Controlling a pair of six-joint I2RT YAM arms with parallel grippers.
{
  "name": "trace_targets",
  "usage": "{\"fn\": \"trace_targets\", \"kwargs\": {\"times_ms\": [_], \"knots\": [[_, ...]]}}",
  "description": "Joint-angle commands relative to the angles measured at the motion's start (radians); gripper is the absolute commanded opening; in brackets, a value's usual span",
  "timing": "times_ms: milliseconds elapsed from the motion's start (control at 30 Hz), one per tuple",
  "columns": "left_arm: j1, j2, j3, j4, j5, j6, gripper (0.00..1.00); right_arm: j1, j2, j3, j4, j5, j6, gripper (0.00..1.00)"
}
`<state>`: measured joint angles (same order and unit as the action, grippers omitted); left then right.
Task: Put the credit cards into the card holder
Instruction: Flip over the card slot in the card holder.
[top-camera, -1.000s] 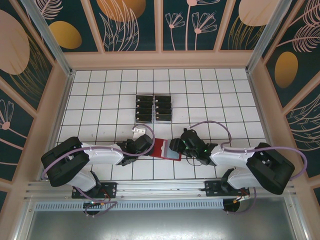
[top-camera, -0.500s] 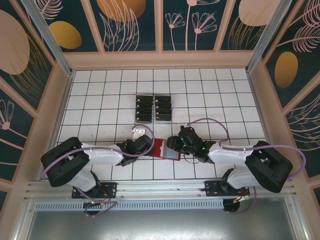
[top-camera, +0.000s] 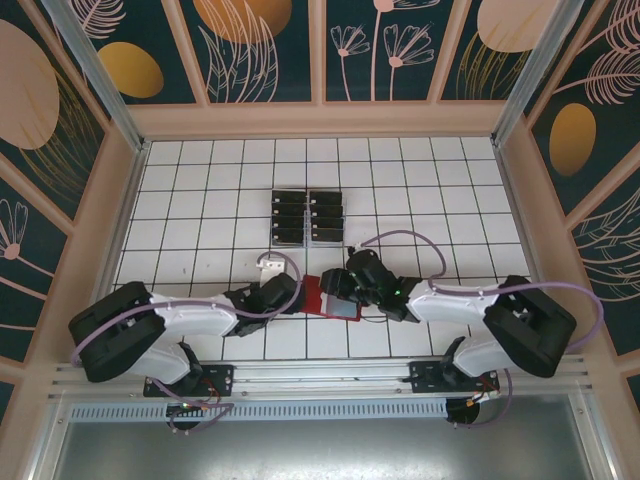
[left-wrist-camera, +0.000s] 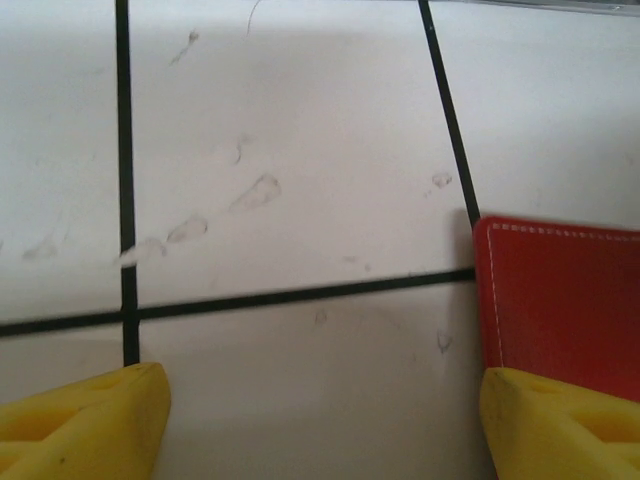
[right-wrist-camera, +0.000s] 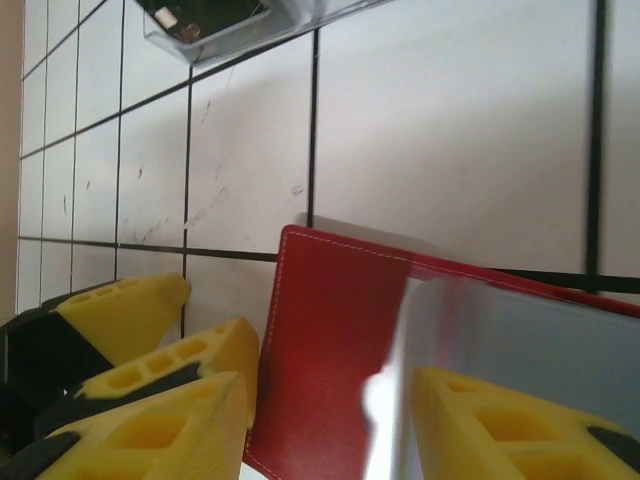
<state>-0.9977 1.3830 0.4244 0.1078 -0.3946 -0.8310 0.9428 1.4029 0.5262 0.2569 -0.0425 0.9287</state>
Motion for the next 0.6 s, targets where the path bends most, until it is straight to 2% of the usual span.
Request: {"fn": "trace_targets", "kwargs": {"times_ms": [0,200,400,567], "knots": [[-0.011,-0.093,-0.061,-0.107,0.027,-0.102,0.81,0.023,0.077,0.048,0.055,-0.022,-0.006,0.47],[-0.011,-0.248,-0.108,-0.181,-0.031,-0.151,0.81,0.063,0.203,0.107,0.087,-0.033,0.002,0.47],[-0.011,-0.262,-0.098,-0.191,-0.029,-0.14,0.82,0.073,0.215,0.123,0.091,-0.033,0.013,0.49],[-0.011,-0.257,-0.079,-0.198,-0.028,-0.129,0.82,0.073,0.174,0.154,0.056,-0.031,-0.003,0.56]]}}
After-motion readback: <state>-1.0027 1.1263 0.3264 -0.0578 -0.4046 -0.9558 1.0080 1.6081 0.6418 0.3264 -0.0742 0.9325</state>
